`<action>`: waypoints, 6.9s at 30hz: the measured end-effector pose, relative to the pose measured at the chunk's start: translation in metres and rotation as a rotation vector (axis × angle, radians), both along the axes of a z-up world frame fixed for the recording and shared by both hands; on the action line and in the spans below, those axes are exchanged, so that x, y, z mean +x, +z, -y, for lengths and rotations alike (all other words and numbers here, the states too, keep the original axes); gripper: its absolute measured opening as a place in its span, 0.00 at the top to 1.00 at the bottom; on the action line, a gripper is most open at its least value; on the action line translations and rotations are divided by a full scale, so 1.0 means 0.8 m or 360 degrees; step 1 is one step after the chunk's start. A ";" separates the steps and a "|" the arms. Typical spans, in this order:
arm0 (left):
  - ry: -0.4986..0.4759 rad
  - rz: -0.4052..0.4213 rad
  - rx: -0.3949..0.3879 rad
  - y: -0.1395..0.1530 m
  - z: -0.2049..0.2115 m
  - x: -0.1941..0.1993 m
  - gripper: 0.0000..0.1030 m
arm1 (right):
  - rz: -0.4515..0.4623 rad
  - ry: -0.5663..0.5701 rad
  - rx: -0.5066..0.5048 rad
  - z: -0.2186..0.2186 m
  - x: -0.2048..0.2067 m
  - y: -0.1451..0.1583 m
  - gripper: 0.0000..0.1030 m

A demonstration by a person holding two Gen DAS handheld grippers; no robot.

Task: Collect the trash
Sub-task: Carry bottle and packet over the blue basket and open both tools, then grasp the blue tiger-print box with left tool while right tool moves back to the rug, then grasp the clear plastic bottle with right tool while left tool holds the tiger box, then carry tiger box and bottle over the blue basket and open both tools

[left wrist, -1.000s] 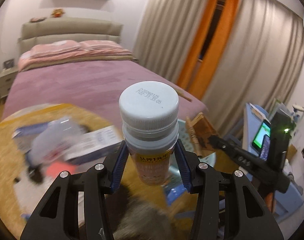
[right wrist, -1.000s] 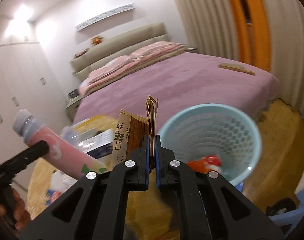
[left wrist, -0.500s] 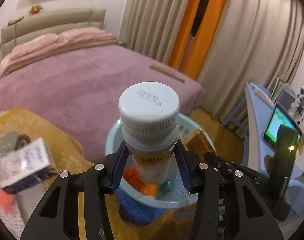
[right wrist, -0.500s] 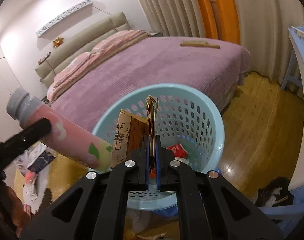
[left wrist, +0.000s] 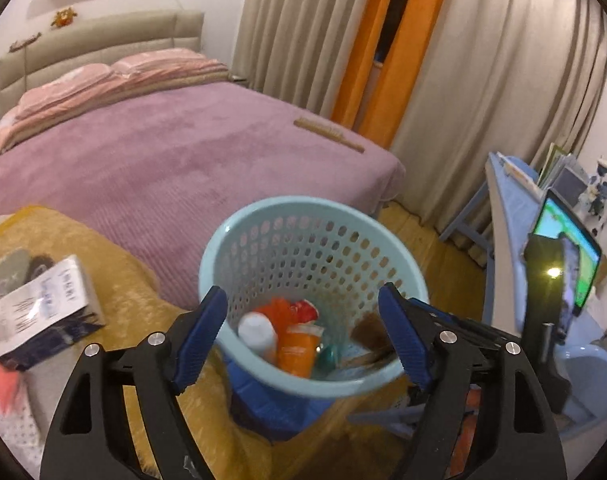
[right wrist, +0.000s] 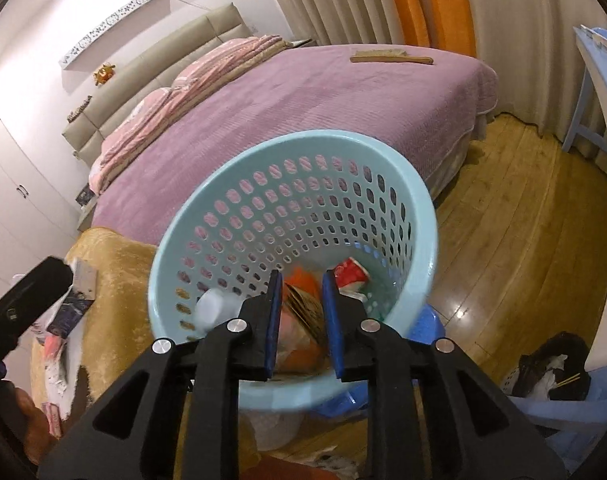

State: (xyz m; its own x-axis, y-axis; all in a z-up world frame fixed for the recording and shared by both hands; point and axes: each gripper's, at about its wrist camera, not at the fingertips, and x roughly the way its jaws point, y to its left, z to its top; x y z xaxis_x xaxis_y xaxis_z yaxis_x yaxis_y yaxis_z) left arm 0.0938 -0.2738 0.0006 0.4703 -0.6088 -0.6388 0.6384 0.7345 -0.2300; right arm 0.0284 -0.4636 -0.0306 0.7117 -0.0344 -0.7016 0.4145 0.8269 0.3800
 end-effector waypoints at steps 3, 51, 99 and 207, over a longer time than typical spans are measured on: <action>0.0009 0.0040 -0.0040 0.018 -0.027 -0.021 0.25 | 0.0038 0.0047 -0.0014 -0.011 -0.006 0.014 0.82; 0.0655 -0.0304 -0.0027 -0.079 -0.418 -0.062 0.36 | -0.0061 0.1168 -0.0387 -0.442 0.148 0.023 0.42; 0.0332 -0.0133 0.0386 -0.087 -0.309 -0.081 0.29 | 0.0184 0.1174 -0.0507 -0.402 0.127 0.092 0.18; 0.0049 -0.0032 -0.0134 0.044 -0.092 -0.033 0.21 | 0.0094 0.0248 -0.0085 -0.054 -0.007 0.045 0.42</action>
State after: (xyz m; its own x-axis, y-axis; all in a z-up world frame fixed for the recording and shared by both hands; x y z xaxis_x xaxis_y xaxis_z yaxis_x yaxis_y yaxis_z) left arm 0.0674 -0.2000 0.0356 0.4772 -0.6463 -0.5955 0.6103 0.7313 -0.3046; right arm 0.0228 -0.4206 0.0056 0.7512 0.0434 -0.6586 0.2581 0.8991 0.3536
